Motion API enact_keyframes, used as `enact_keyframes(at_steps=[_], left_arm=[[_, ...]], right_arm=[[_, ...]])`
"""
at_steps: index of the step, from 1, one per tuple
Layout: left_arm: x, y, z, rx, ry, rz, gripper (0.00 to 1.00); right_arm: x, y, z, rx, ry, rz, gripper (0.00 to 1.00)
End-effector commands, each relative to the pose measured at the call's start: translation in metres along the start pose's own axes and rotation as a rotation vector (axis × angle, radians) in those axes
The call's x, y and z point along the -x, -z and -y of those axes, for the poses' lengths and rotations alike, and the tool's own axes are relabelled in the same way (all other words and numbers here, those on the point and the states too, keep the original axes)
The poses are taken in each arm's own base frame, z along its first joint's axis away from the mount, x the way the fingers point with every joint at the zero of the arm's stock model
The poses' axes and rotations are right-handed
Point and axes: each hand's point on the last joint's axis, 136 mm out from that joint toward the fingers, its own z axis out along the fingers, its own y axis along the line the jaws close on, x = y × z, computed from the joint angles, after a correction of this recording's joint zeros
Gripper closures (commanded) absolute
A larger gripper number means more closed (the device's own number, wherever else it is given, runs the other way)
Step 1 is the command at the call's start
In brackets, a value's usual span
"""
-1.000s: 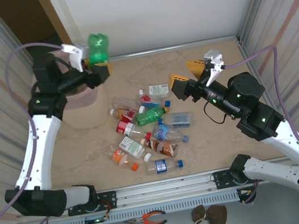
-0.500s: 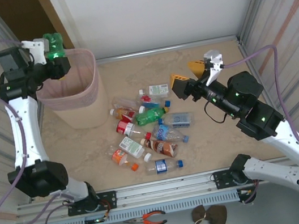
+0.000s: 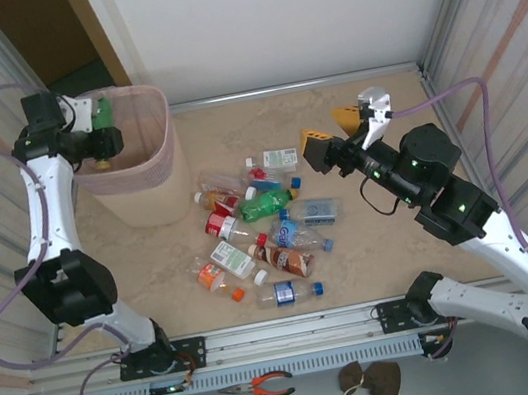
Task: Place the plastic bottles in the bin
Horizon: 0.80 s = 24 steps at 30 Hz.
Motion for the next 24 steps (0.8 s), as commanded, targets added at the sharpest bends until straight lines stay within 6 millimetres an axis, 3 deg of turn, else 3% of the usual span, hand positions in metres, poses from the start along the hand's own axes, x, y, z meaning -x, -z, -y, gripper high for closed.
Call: enact_keyframes(at_steps=[1, 11, 24], left_arm=[[-0.023, -0.020, -0.013, 0.043, -0.001, -0.092, 0.40], [-0.052, -0.052, -0.023, 0.067, 0.006, -0.199, 0.37], [-0.054, -0.052, -0.016, 0.034, 0.016, -0.192, 0.28]], right_arm=[[0.006, 0.002, -0.001, 0.003, -0.005, 0.011, 0.15], [-0.001, -0.003, 0.003, -0.007, -0.018, -0.011, 0.15], [-0.005, -0.006, 0.005, -0.012, -0.026, -0.029, 0.15]])
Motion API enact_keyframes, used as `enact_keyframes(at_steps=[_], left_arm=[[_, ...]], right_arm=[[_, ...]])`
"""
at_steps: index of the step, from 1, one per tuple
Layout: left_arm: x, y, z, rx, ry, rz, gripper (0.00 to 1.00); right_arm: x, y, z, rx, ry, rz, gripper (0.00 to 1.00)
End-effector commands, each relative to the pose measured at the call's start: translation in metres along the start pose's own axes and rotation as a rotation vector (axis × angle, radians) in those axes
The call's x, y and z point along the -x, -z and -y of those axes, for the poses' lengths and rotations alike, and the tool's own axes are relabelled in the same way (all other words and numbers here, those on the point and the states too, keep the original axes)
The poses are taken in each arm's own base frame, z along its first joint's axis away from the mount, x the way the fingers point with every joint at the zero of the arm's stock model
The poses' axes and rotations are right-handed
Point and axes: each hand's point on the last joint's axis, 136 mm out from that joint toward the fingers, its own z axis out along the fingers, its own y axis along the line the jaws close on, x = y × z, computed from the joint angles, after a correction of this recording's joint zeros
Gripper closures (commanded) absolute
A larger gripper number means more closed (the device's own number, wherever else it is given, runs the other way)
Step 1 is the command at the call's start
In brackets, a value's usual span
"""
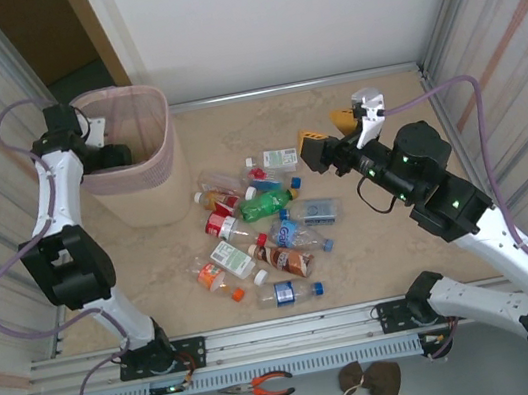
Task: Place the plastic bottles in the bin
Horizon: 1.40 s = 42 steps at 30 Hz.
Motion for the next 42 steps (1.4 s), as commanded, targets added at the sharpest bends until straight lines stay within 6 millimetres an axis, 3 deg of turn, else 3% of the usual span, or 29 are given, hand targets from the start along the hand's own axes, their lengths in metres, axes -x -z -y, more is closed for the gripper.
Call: enact_keyframes(at_steps=[1, 11, 21, 35, 42], left_arm=[[-0.005, 0.002, 0.001, -0.014, -0.005, -0.004, 0.28], [0.019, 0.028, 0.017, -0.091, -0.003, 0.105, 0.27], [0.048, 0.077, 0.042, -0.210, 0.010, 0.256, 0.27], [0.074, 0.163, 0.077, -0.371, 0.018, 0.459, 0.26], [0.074, 0.198, 0.091, -0.426, 0.010, 0.527, 0.24]], right_arm=[[0.007, 0.002, -0.002, 0.012, -0.022, 0.015, 0.15], [-0.008, 0.001, 0.010, -0.046, -0.036, -0.044, 0.15], [-0.054, 0.000, 0.021, -0.064, 0.044, -0.205, 0.14], [-0.166, 0.015, 0.007, 0.175, 0.388, -0.562, 0.19], [-0.247, 0.047, -0.024, 0.439, 0.659, -0.777, 0.18]])
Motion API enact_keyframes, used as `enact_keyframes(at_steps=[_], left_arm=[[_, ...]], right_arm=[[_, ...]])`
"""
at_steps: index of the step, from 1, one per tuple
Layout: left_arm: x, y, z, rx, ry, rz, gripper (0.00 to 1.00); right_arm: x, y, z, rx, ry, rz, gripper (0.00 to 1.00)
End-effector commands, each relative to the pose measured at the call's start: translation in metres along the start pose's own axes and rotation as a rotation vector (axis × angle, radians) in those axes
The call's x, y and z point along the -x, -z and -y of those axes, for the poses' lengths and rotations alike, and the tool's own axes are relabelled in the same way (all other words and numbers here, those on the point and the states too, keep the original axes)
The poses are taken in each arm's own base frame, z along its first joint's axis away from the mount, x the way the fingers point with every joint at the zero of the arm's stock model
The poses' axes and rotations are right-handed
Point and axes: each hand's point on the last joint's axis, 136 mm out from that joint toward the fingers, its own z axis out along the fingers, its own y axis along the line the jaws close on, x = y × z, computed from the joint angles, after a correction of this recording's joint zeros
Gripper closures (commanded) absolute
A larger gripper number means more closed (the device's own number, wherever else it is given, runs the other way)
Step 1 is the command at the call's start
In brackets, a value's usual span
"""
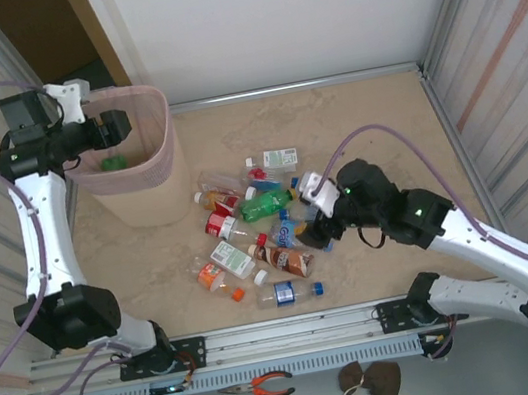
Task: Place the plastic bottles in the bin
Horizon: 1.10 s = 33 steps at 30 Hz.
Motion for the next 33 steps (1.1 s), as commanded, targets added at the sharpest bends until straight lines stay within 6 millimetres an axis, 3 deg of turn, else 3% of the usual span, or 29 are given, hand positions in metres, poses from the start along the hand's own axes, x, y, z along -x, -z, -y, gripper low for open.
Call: enact_keyframes(at_steps=[1, 6, 14, 19, 24, 33], left_arm=[[0.021, 0.025, 0.024, -0.055, -0.017, 0.084, 0.24], [0.024, 0.034, 0.034, -0.083, -0.012, 0.106, 0.24], [0.021, 0.043, 0.040, -0.084, -0.008, 0.125, 0.23], [0.023, 0.046, 0.042, -0.090, -0.006, 0.138, 0.24], [0.022, 0.047, 0.045, -0.104, -0.005, 0.146, 0.24], [0.018, 0.046, 0.045, -0.109, -0.002, 0.139, 0.24]], right_arm=[[-0.035, -0.013, -0.031, 0.112, 0.197, -0.122, 0.18], [-0.068, -0.033, -0.058, 0.184, 0.299, -0.220, 0.20], [-0.134, -0.044, -0.073, 0.241, 0.426, -0.436, 0.23], [-0.163, -0.050, -0.082, 0.279, 0.486, -0.551, 0.26], [-0.180, -0.062, -0.085, 0.282, 0.512, -0.596, 0.30], [-0.186, -0.082, -0.093, 0.285, 0.521, -0.546, 0.41]])
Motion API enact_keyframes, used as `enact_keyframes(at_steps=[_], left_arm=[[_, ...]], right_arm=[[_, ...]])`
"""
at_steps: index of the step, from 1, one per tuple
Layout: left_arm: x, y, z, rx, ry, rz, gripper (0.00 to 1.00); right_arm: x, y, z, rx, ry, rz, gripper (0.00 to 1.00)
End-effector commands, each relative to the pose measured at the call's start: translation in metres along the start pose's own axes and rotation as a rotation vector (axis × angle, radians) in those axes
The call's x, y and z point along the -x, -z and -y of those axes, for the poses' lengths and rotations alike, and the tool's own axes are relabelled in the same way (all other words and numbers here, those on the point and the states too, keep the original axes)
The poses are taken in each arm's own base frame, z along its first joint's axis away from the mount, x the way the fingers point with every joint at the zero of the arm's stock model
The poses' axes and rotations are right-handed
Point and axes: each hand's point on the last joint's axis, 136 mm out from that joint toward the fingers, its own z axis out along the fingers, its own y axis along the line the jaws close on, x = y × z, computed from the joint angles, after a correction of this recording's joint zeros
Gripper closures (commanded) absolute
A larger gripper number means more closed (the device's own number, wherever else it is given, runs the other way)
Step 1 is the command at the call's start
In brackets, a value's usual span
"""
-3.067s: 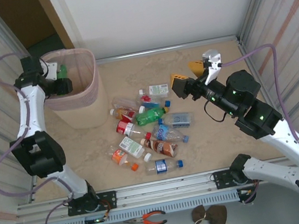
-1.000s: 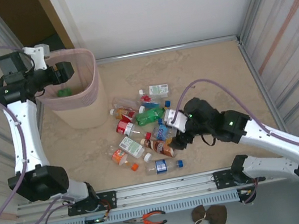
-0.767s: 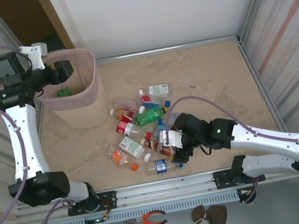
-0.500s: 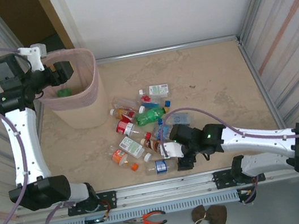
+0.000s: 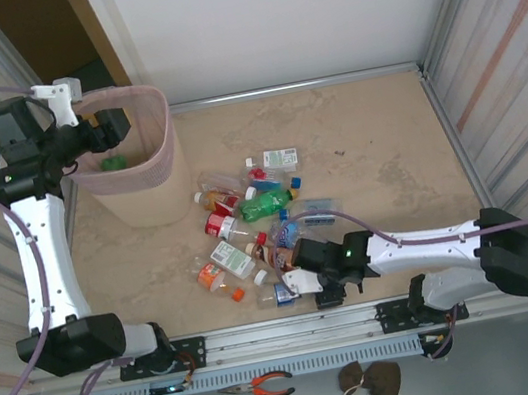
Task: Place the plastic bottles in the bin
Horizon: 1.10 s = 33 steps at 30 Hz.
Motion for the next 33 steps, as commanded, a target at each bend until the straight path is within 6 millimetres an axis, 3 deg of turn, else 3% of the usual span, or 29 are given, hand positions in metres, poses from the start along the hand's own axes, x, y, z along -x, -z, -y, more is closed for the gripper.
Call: enact_keyframes(at_steps=[1, 8, 17, 25, 33], left_arm=[[0.002, 0.008, 0.008, -0.020, -0.002, 0.020, 0.24], [0.001, 0.007, 0.007, -0.022, -0.001, 0.018, 0.24], [0.001, 0.007, 0.008, -0.025, -0.002, 0.018, 0.24], [0.002, 0.007, 0.010, -0.038, 0.002, 0.025, 0.24], [0.005, 0.008, 0.017, -0.077, 0.004, 0.050, 0.24]], right_arm=[[0.002, -0.010, 0.002, -0.020, 0.028, 0.011, 0.43], [-0.001, -0.017, 0.000, -0.013, 0.027, -0.002, 0.54], [0.002, -0.008, 0.000, -0.013, 0.015, 0.012, 0.70], [0.014, 0.017, 0.002, -0.020, 0.005, 0.070, 0.77], [0.046, 0.062, 0.019, -0.036, -0.113, 0.301, 0.78]])
